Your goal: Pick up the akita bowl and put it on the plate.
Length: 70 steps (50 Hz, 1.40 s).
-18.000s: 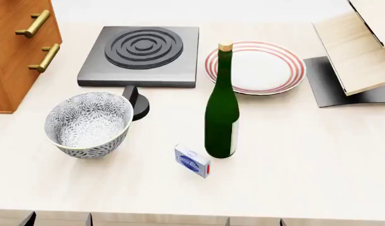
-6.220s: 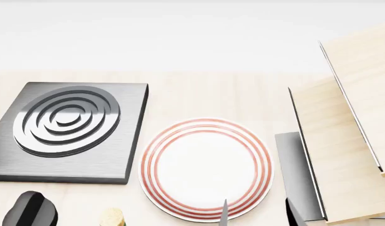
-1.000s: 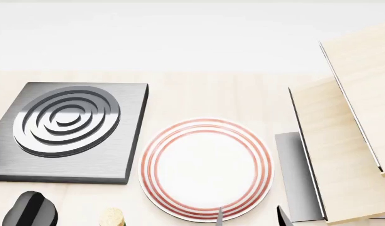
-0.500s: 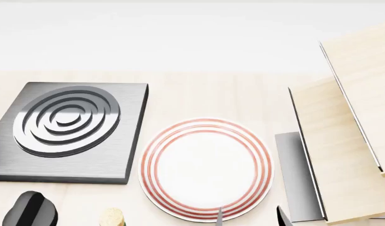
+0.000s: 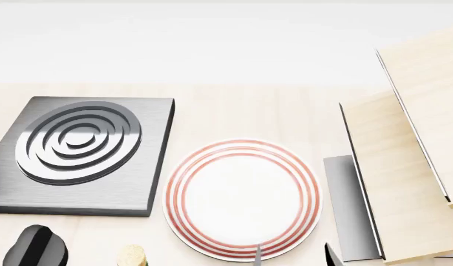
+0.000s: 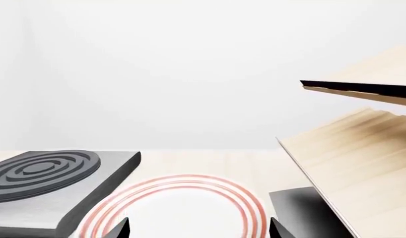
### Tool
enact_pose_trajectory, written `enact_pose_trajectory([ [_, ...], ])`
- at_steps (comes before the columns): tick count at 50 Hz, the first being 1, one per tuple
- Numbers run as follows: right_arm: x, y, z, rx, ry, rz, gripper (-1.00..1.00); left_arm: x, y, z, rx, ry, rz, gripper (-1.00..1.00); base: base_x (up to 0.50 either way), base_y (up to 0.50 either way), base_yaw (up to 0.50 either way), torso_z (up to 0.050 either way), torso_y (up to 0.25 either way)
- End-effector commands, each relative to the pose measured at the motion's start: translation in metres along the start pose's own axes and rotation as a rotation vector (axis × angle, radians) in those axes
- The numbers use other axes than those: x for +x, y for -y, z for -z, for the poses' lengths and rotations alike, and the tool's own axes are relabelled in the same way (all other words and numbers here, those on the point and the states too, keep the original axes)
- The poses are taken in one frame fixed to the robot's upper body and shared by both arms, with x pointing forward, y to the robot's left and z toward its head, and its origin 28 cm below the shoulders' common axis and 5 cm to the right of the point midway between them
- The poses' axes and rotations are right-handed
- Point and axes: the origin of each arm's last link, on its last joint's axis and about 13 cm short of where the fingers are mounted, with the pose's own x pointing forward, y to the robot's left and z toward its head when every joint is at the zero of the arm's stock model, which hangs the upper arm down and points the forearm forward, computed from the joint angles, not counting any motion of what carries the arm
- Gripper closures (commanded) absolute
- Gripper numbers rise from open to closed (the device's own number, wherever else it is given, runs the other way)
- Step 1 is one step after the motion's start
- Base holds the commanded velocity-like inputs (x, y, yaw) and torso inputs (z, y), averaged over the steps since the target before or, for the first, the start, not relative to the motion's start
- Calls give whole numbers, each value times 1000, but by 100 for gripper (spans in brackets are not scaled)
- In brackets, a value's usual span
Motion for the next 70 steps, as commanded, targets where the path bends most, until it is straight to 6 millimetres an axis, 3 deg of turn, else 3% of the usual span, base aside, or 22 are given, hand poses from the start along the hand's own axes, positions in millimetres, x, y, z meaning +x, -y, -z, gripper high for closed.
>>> enact_pose_trajectory([
  [1,0,0,1,2,-1,1,-100,6,0,3,3,-5,-18,-100,0,0,0,0,0],
  [2,0,0,1,2,0,0,-100,6,0,3,4,-10,-14,-100,0,0,0,0,0],
  [3,0,0,1,2,0,-1,-100,7,1,3,7,1,-18,100,0,0,0,0,0],
  [21,-1,1,1,7,2,1,-100,15,5,6,66,7,-41,100,4,-1,-4,-1,0],
  [33,-2,1,0,7,2,3,-100,10,1,-7,65,164,-145,100,8,-1,-8,-3,0],
  [70,-2,2,-5,12,12,2,-100,-30,-1,-83,105,598,-370,100,0,0,0,0,0],
])
